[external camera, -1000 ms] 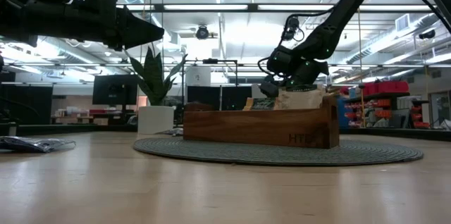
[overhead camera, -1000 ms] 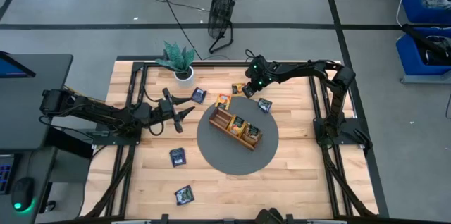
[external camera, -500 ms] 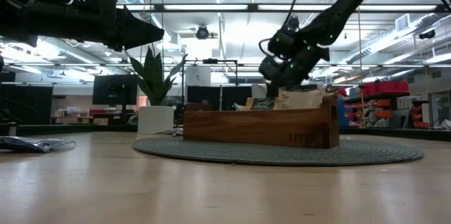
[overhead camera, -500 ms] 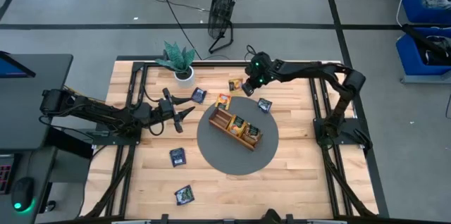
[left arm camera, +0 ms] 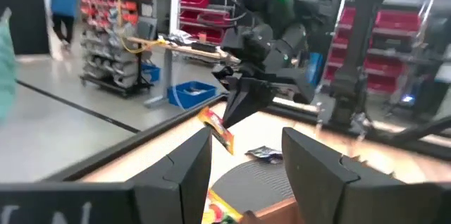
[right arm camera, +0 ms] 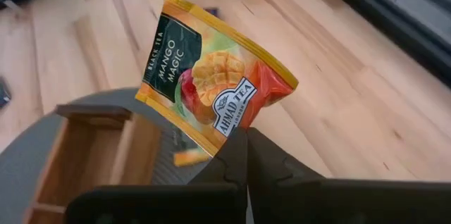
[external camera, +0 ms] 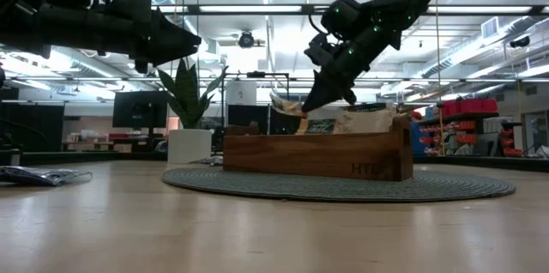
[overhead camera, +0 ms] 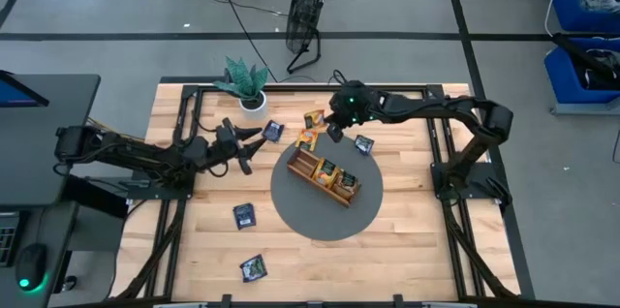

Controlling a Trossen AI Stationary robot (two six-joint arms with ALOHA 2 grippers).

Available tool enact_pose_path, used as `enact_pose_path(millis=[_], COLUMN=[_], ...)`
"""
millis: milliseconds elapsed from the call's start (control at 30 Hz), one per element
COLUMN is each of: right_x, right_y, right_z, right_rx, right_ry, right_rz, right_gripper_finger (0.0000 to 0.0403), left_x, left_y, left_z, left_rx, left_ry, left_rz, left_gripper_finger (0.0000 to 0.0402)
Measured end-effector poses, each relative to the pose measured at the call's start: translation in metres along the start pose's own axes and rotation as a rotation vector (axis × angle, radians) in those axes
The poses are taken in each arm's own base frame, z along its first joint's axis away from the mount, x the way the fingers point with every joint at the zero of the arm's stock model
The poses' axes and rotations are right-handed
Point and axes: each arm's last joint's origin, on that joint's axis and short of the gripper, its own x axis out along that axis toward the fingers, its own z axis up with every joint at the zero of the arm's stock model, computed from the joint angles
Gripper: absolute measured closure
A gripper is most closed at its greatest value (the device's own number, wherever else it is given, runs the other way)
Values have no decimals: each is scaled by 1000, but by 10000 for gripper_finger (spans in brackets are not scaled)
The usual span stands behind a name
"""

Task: Pick & Place Tea
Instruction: Put the orange tea bag into the middle section of the wooden organizer

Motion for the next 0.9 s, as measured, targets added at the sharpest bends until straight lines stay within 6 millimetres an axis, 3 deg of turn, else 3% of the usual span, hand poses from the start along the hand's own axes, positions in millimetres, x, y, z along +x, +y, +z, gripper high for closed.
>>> enact_pose_path(millis=[400, 900], right_x=[3, 0], right_y=[45, 69], right_z=[8, 14], right_rx=[-159, -235], right_ry=[-180, -316], right_rz=[-25, -55], right_gripper_finger=[403, 403], left_x=[5, 27], left_y=[12, 3], left_z=[1, 24], left_rx=[-156, -149], left_ry=[5, 54], left_rz=[12, 29], left_gripper_finger=[225, 225])
